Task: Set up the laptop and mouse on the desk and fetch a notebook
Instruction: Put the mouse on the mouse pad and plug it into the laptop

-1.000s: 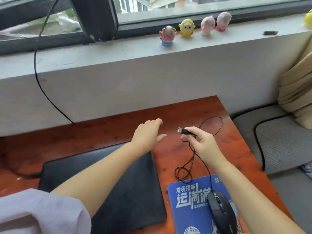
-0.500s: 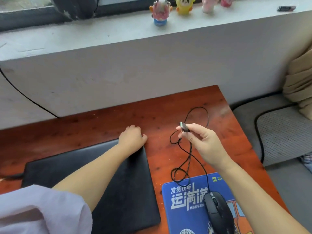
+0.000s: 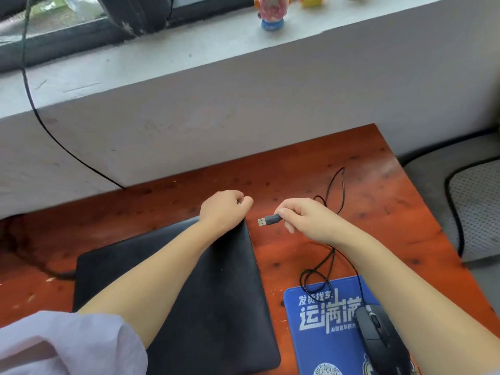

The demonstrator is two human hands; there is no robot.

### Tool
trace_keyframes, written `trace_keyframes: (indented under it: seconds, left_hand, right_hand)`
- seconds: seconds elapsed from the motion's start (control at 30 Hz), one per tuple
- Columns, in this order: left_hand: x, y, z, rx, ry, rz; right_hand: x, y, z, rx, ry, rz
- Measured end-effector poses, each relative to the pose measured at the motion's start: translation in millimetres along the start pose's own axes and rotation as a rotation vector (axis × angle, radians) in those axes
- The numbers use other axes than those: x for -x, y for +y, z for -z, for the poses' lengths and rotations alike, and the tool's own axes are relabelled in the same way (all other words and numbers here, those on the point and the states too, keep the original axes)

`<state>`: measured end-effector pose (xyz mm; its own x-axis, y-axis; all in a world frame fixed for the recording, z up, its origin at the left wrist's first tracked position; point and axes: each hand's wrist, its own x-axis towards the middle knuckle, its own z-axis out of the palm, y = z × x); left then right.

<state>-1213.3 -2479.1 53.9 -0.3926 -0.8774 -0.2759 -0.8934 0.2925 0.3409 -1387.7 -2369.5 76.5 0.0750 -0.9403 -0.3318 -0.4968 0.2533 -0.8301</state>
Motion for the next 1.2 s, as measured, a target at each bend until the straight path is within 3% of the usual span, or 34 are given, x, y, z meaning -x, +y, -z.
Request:
trace_keyframes:
  seconds: [0.2, 1.2]
  left_hand:
    - [9.6, -1.3, 17.4, 0.085, 0.114, -0.051]
    - [12.9, 1.5, 18.1, 0.088, 0.111, -0.060]
  right_hand:
    - [-5.8, -3.0, -14.3, -0.084, -0.018, -0.013]
    - [2.9, -11.2, -34.8, -0.012, 0.117, 0.114]
